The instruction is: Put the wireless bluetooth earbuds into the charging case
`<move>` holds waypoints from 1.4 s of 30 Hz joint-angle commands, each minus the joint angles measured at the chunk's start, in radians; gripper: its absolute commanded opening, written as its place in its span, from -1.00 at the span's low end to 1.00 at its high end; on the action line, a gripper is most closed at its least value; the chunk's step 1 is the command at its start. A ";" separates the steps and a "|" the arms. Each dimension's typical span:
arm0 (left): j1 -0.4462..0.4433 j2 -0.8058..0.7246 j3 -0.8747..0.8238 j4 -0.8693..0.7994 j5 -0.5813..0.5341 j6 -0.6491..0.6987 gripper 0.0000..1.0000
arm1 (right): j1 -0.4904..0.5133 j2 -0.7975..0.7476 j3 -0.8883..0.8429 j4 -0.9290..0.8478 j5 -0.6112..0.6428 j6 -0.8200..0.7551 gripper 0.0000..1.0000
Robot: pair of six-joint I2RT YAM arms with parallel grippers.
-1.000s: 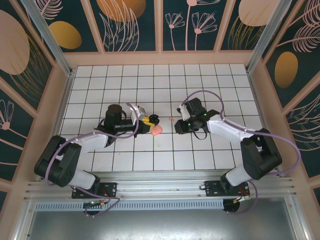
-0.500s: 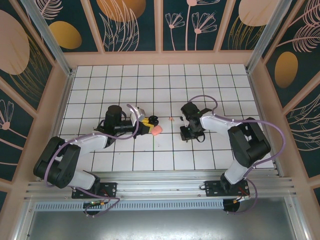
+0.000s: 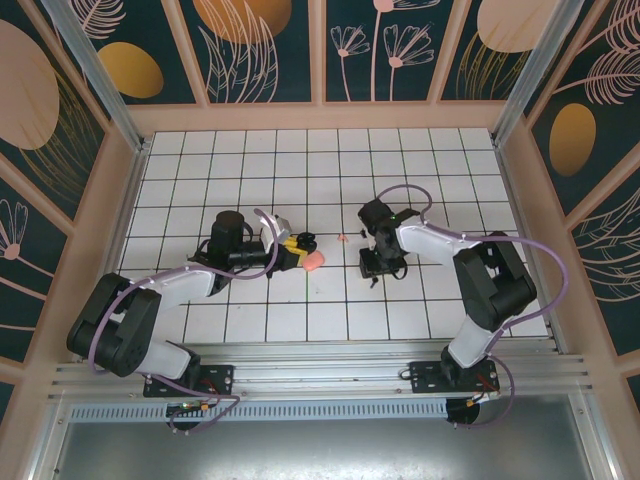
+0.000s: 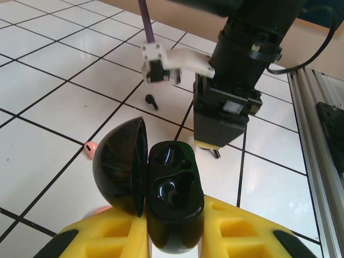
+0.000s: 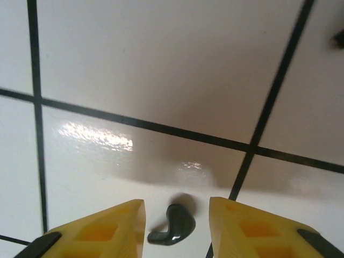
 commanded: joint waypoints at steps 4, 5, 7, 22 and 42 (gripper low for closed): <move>-0.007 -0.036 -0.008 -0.016 -0.010 0.027 -0.56 | -0.001 -0.109 -0.009 -0.064 -0.039 0.277 -0.22; -0.007 -0.035 -0.008 -0.016 -0.009 0.028 -0.56 | -0.001 -0.123 -0.029 -0.050 -0.056 0.307 -0.22; -0.007 -0.036 -0.008 -0.016 -0.004 0.029 -0.55 | -0.001 -0.139 -0.057 -0.033 -0.067 0.345 -0.22; -0.007 -0.034 -0.012 -0.011 -0.001 0.028 -0.55 | -0.008 -0.026 -0.086 0.066 -0.055 0.331 -0.30; -0.007 -0.020 -0.006 -0.003 0.011 0.019 -0.54 | 0.009 0.007 -0.056 0.055 -0.033 0.286 -0.40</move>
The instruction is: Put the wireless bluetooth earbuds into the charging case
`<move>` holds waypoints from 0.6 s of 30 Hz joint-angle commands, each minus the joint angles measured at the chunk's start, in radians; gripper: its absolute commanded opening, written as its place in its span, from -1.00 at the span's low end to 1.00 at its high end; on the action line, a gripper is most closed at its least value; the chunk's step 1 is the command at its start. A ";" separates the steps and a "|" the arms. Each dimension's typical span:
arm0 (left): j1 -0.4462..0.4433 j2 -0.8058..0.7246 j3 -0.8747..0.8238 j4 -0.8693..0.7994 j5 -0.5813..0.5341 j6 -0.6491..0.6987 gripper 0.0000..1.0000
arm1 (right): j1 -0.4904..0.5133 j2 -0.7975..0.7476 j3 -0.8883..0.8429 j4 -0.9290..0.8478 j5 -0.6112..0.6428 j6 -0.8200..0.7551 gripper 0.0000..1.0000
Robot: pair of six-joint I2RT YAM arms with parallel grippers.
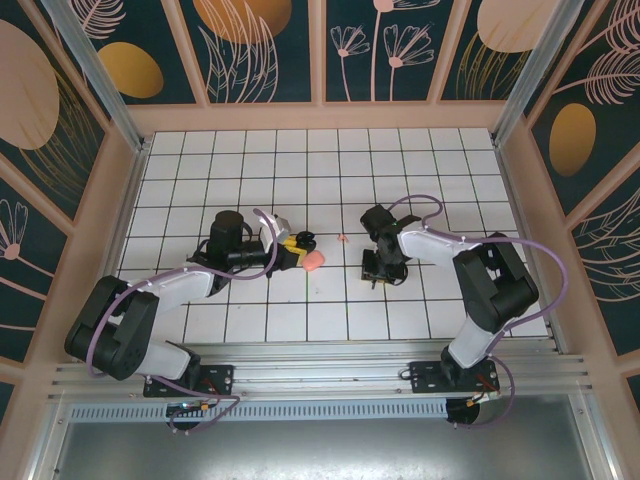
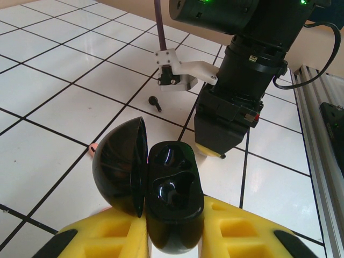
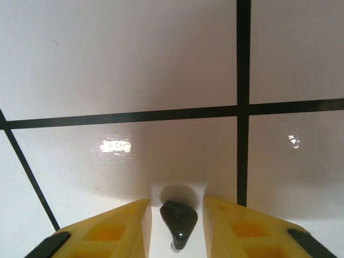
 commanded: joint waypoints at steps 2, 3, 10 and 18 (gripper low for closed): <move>-0.007 -0.001 -0.006 0.011 0.029 0.008 -0.55 | 0.011 0.021 0.028 -0.002 0.017 -0.015 -0.42; -0.006 -0.001 -0.006 0.012 0.029 0.008 -0.54 | 0.013 0.021 0.029 -0.001 0.019 -0.015 -0.43; -0.007 0.000 -0.008 0.006 0.021 0.010 -0.55 | 0.019 0.012 0.034 0.004 0.043 -0.021 -0.52; -0.007 0.002 -0.005 -0.008 0.012 0.018 -0.54 | 0.020 0.000 0.025 0.000 0.049 -0.024 -0.50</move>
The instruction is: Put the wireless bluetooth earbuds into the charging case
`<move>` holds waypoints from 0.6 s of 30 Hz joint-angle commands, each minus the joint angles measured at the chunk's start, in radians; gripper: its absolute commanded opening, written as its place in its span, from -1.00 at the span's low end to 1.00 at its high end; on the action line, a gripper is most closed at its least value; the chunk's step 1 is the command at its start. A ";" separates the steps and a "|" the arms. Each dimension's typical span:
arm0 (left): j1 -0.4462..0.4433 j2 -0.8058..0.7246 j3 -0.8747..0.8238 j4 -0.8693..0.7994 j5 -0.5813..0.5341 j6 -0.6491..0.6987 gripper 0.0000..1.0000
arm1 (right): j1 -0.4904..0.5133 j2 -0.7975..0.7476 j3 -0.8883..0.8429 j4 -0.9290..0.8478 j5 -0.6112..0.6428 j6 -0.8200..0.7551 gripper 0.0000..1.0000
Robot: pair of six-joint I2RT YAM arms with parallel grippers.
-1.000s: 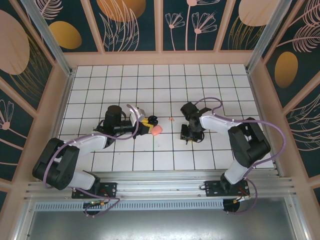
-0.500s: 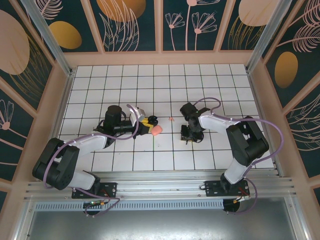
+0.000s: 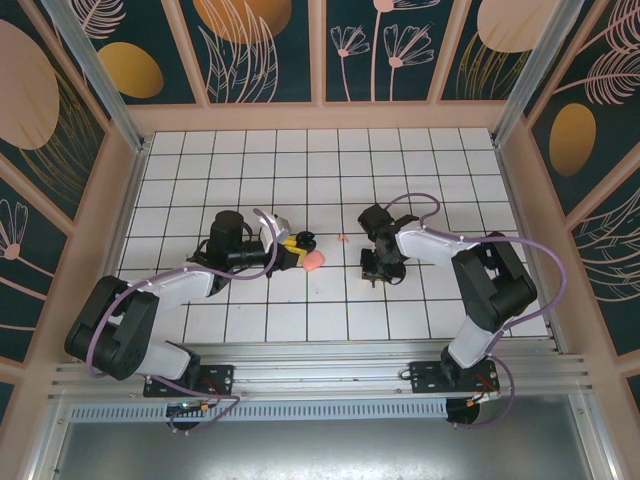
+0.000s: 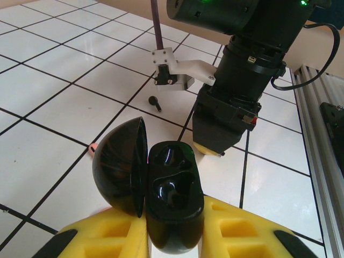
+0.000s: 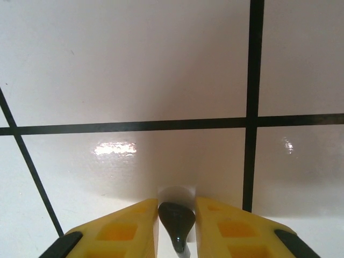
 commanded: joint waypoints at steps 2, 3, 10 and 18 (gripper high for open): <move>-0.007 0.002 -0.004 -0.007 0.012 0.017 -0.55 | 0.015 0.001 0.015 -0.013 0.030 -0.014 -0.48; -0.007 0.001 -0.002 -0.007 0.012 0.017 -0.55 | 0.015 0.003 0.016 -0.012 0.034 -0.015 -0.47; -0.007 0.001 -0.002 -0.009 0.012 0.017 -0.55 | 0.017 0.013 0.016 -0.012 0.041 -0.018 -0.50; -0.006 0.001 -0.004 -0.009 0.009 0.015 -0.55 | 0.021 -0.009 0.011 -0.006 0.076 -0.017 -0.56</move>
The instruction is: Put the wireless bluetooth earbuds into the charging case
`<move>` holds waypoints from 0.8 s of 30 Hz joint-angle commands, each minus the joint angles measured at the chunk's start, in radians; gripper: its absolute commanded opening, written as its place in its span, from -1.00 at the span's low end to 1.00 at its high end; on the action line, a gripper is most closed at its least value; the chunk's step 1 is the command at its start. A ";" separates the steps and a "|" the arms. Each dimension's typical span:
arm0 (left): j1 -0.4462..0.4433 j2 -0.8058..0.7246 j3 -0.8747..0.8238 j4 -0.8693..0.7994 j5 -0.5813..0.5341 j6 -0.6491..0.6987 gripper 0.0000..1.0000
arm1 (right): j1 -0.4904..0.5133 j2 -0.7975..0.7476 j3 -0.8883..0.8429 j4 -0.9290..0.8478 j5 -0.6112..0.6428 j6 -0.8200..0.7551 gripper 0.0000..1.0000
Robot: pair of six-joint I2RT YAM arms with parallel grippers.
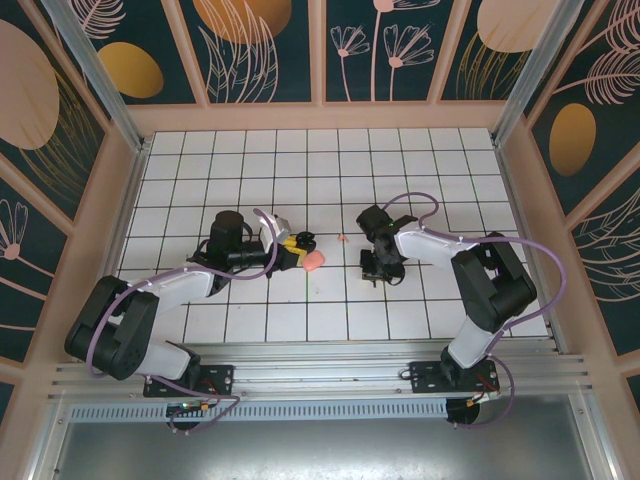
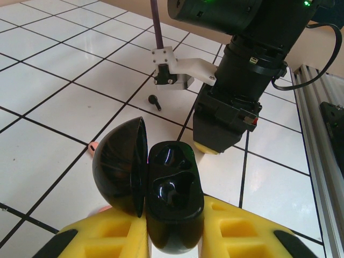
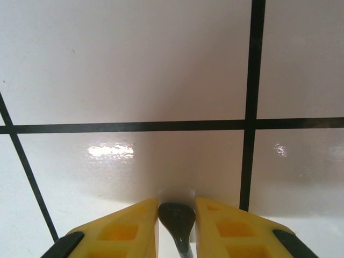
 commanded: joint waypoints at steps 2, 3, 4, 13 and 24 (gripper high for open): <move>-0.006 0.004 -0.008 0.002 0.010 0.015 -0.55 | 0.011 -0.032 0.004 0.019 0.045 -0.006 -0.57; -0.007 0.008 -0.008 0.005 0.010 0.015 -0.55 | 0.014 -0.048 -0.003 0.042 0.043 -0.014 -0.57; -0.008 0.013 -0.007 0.011 0.012 0.013 -0.56 | 0.018 -0.063 -0.010 0.063 0.046 -0.015 -0.57; -0.039 0.095 0.025 0.066 -0.006 -0.004 -0.57 | 0.065 -0.248 -0.117 0.328 0.057 -0.072 -0.58; -0.066 0.163 0.066 0.152 0.004 -0.054 -0.58 | 0.114 -0.470 -0.234 0.722 0.059 -0.184 -0.58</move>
